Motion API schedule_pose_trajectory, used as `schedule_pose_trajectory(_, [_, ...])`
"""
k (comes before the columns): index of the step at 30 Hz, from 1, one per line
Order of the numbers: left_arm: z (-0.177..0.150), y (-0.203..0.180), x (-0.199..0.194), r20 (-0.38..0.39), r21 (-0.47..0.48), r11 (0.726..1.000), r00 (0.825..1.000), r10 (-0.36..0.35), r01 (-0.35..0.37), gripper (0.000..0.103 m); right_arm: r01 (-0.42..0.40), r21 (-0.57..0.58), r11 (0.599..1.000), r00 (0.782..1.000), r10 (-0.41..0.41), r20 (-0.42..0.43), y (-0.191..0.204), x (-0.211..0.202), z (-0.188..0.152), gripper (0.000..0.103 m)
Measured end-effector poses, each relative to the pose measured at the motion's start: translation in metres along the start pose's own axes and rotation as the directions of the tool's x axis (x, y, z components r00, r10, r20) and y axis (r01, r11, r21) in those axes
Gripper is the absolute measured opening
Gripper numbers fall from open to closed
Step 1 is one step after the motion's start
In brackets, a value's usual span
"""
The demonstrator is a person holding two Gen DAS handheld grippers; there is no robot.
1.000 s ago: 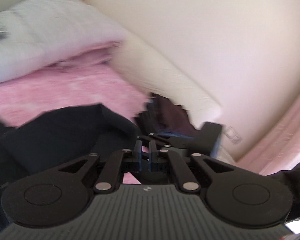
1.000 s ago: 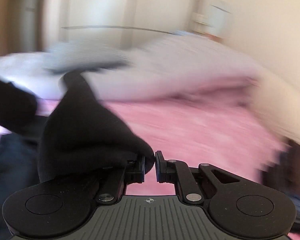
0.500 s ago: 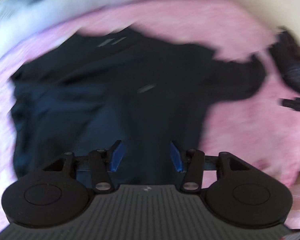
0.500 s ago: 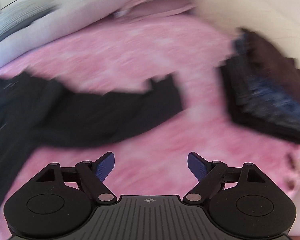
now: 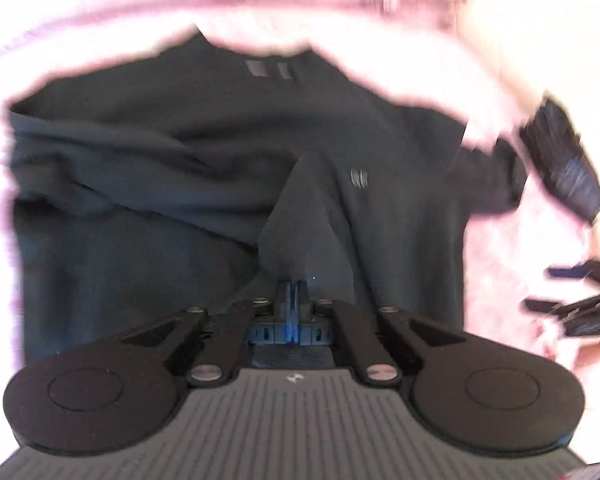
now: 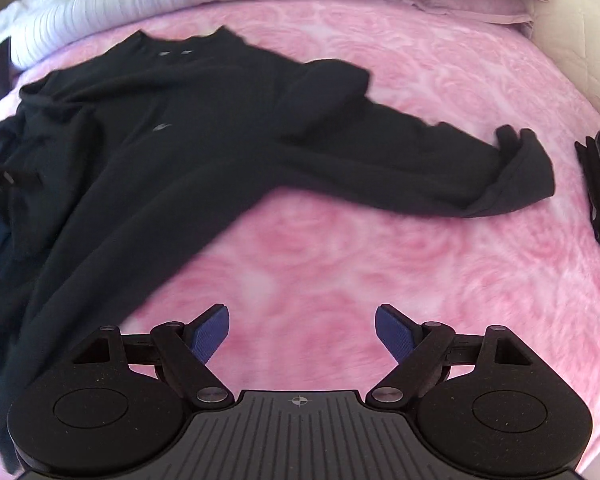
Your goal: Fold clothes
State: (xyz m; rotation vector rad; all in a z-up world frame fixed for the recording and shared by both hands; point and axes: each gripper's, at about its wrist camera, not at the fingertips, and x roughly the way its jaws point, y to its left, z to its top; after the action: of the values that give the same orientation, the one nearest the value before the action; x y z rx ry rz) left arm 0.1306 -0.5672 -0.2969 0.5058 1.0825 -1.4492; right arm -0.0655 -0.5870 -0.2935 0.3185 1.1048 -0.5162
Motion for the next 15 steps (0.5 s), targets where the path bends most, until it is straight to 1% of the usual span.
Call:
schedule_pose_trajectory(1, [-0.001, 0.022, -0.029, 0.023, -0.008, 0.999, 0.999, 0.046, -0.046, 0.0, -0.005, -0.008, 1.0, 1.0, 0.005, 0.007, 0.012, -0.002, 0.003, 0.084])
schedule_pose_trajectory(3, [-0.004, 0.065, -0.086, 0.069, -0.026, 0.99, 0.988, 0.139, -0.138, 0.0, -0.015, -0.028, 1.0, 1.0, 0.016, 0.022, 0.038, -0.007, 0.007, 0.084])
schedule_pose_trajectory(5, [-0.006, 0.108, -0.143, 0.112, -0.049, 0.973, 0.966, 0.231, -0.227, 0.0, -0.028, -0.046, 0.999, 0.999, 0.03, 0.034, 0.064, -0.009, 0.011, 0.084])
schedule_pose_trajectory(6, [-0.008, 0.13, -0.17, 0.13, -0.064, 0.958, 0.949, 0.286, -0.279, 0.0, -0.034, -0.054, 0.998, 0.999, 0.036, 0.037, 0.077, -0.01, 0.011, 0.084])
schedule_pose_trajectory(7, [-0.012, 0.157, -0.191, 0.136, -0.088, 0.927, 0.918, 0.373, -0.364, 0.0, -0.039, -0.061, 0.997, 0.998, 0.042, 0.039, 0.09, -0.009, 0.011, 0.084])
schedule_pose_trajectory(8, [-0.017, 0.183, -0.212, 0.14, -0.113, 0.888, 0.878, 0.458, -0.445, 0.0, -0.044, -0.068, 0.997, 0.998, 0.047, 0.041, 0.102, -0.009, 0.011, 0.084])
schedule_pose_trajectory(9, [-0.021, 0.21, -0.232, 0.136, -0.144, 0.839, 0.83, 0.541, -0.524, 0.0, -0.049, -0.076, 0.996, 0.998, 0.053, 0.043, 0.115, -0.009, 0.01, 0.084])
schedule_pose_trajectory(10, [-0.029, 0.234, -0.244, 0.107, -0.192, 0.78, 0.777, 0.62, -0.596, 0.004, -0.054, -0.081, 0.995, 0.997, 0.057, 0.042, 0.126, -0.009, 0.009, 0.084])
schedule_pose_trajectory(11, [-0.038, 0.25, -0.25, 0.07, -0.225, 0.739, 0.746, 0.662, -0.635, 0.021, -0.057, -0.084, 0.995, 0.998, 0.06, 0.037, 0.137, -0.01, 0.006, 0.084])
schedule_pose_trajectory(12, [-0.047, 0.265, -0.256, 0.031, -0.256, 0.695, 0.713, 0.701, -0.672, 0.031, -0.059, -0.083, 0.995, 0.998, 0.062, 0.03, 0.146, -0.011, 0.002, 0.084])
schedule_pose_trajectory(13, [-0.056, 0.278, -0.261, 0.001, -0.281, 0.662, 0.689, 0.725, -0.695, 0.031, -0.061, -0.079, 0.995, 0.998, 0.063, 0.021, 0.153, -0.013, -0.003, 0.084])
schedule_pose_trajectory(14, [-0.069, 0.278, -0.262, 0.01, -0.29, 0.682, 0.711, 0.703, -0.671, 0.032, -0.065, -0.069, 0.995, 0.998, 0.066, 0.011, 0.159, -0.014, -0.008, 0.084])
schedule_pose_trajectory(15, [-0.081, 0.271, -0.257, 0.018, -0.281, 0.715, 0.741, 0.671, -0.64, 0.032, -0.068, -0.057, 0.996, 0.998, 0.068, 0.0, 0.163, -0.015, -0.013, 0.084])
